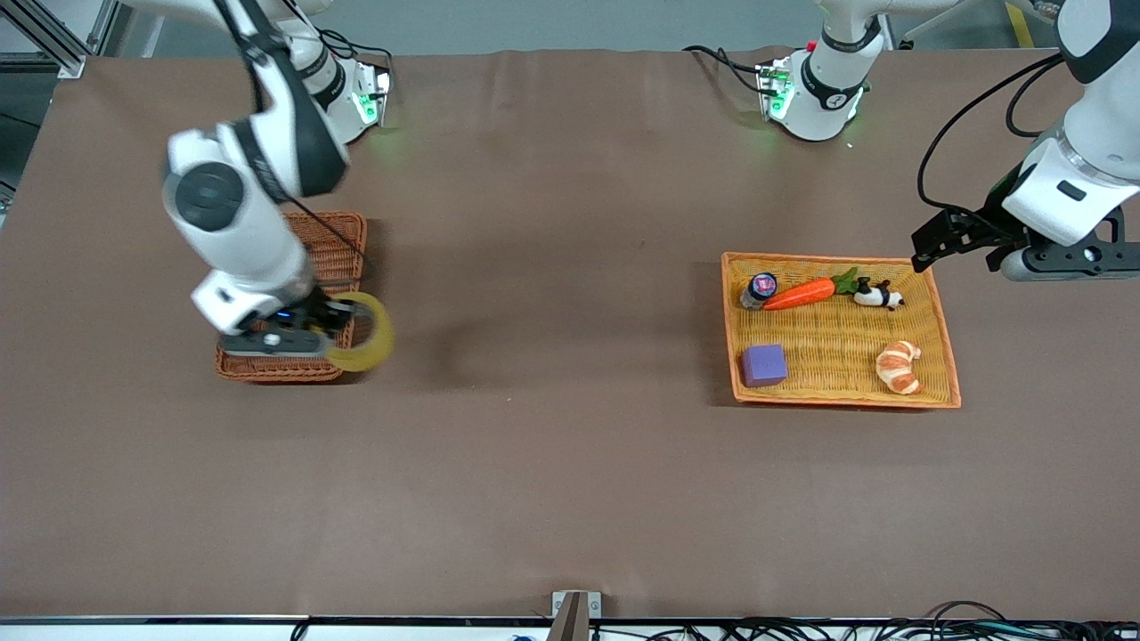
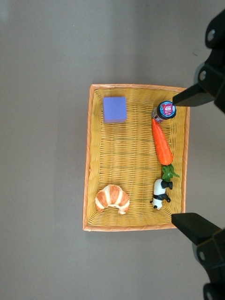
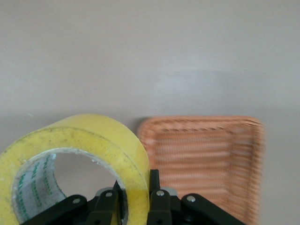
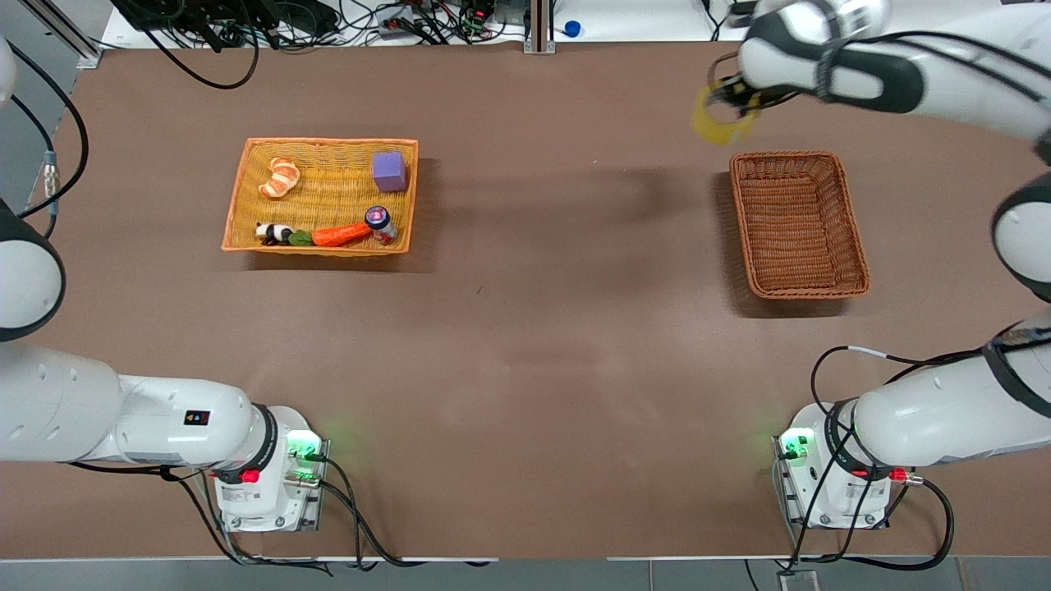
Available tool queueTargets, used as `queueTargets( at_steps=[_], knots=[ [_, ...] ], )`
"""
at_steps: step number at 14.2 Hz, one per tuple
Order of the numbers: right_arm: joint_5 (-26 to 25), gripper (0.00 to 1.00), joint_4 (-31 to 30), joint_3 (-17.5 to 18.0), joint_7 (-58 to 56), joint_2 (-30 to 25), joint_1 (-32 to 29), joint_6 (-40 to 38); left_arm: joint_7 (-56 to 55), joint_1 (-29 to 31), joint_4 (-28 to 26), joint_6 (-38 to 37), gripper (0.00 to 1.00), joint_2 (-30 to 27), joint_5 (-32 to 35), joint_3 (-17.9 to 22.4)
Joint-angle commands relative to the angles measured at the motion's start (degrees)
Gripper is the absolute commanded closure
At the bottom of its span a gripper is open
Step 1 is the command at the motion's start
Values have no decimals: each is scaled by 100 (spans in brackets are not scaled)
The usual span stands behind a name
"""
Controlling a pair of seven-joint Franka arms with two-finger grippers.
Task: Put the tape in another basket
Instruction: 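Carry the tape roll with the right gripper into the brown basket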
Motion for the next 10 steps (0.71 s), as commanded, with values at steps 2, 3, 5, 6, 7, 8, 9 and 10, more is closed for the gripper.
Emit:
queueTargets(
  at_steps=[2,3,5,6,7,8,9,10],
  knots=[
    [98,100,-918,-697,-1138,-778,16,-26,214,62,151,-123,0,-15,161,-30],
    [98,100,-1006,-899,-1306,-795,7,9,258,62,151,-132,0,-15,169,-22],
    [98,100,-1426,-1111,-1447,-769,-2,585,127,62,195,-132,0,19,91,-13],
    [98,100,-1864,-1277,-1648,-787,-2,1112,162,79,213,-132,0,20,82,-4],
    [98,100,-2278,-1514,-1903,-787,-2,1622,162,88,274,-132,0,20,82,5],
    [98,100,-2578,-1682,-2131,-778,-2,1992,153,88,292,-140,0,28,99,5],
    [98,100,-2798,-1736,-2203,-761,-2,2240,110,71,292,-254,0,37,117,5],
    [98,99,-3000,-1745,-2213,-726,-2,2460,5,71,301,-525,0,29,134,-4]
  ],
)
